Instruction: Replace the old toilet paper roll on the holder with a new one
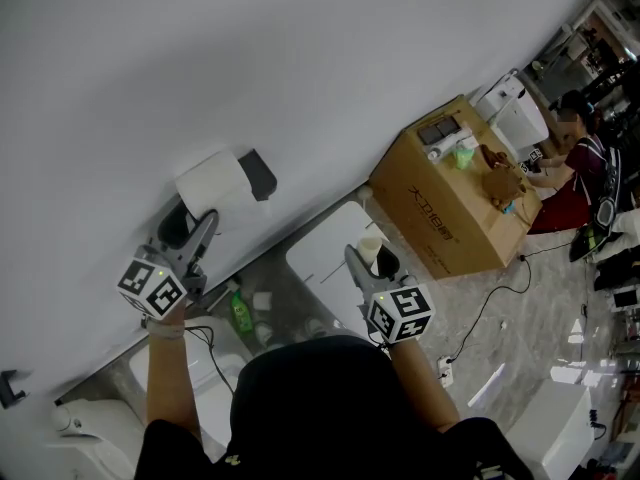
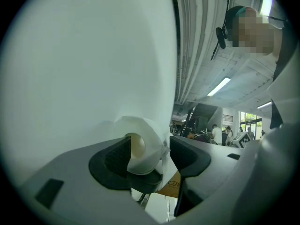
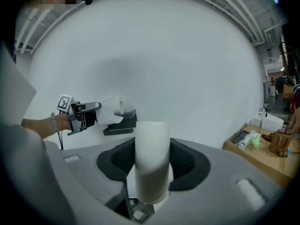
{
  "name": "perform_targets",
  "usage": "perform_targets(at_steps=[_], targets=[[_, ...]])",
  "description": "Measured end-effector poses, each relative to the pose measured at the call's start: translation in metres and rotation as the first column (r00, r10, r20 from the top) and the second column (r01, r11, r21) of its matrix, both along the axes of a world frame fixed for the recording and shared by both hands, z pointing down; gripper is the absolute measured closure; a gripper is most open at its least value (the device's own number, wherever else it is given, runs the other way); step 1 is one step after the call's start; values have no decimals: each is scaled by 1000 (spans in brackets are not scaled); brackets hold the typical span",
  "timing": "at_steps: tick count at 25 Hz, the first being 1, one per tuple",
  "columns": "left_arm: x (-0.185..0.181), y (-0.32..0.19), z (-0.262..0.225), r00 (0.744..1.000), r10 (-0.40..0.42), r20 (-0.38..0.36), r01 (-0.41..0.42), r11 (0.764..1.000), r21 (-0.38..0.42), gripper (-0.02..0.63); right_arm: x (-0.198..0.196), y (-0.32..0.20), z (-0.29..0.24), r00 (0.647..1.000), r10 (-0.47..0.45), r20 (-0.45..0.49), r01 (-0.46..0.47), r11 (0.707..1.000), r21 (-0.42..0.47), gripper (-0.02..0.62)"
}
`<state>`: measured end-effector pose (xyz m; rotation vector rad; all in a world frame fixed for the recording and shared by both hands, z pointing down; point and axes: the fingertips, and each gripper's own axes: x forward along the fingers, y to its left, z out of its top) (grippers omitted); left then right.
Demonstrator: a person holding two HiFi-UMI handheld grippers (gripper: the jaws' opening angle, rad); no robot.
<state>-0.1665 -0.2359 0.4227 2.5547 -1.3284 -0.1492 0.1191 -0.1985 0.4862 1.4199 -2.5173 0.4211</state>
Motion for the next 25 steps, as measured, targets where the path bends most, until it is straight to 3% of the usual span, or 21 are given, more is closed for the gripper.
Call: perform_targets(at_steps=[9,14,18,25], targets=[[-10,24,-7,999,-47,26,46,999,18,350,-20,-3,-5,997,-70,16,70,997,10,400],[-20,48,-9,993,-116,-5,116,993,16,350,-47,-6,-7,988,-150,30,150,989,18,400],[-29,71,0,989,-145,25,145,989,22,362,-74,-6,-9,973,-228,41,227,974,27,400],[-51,115,5,964,-265,30,265,964,6,371,-128,7,-12,926,-372,57,370,928,45,400]])
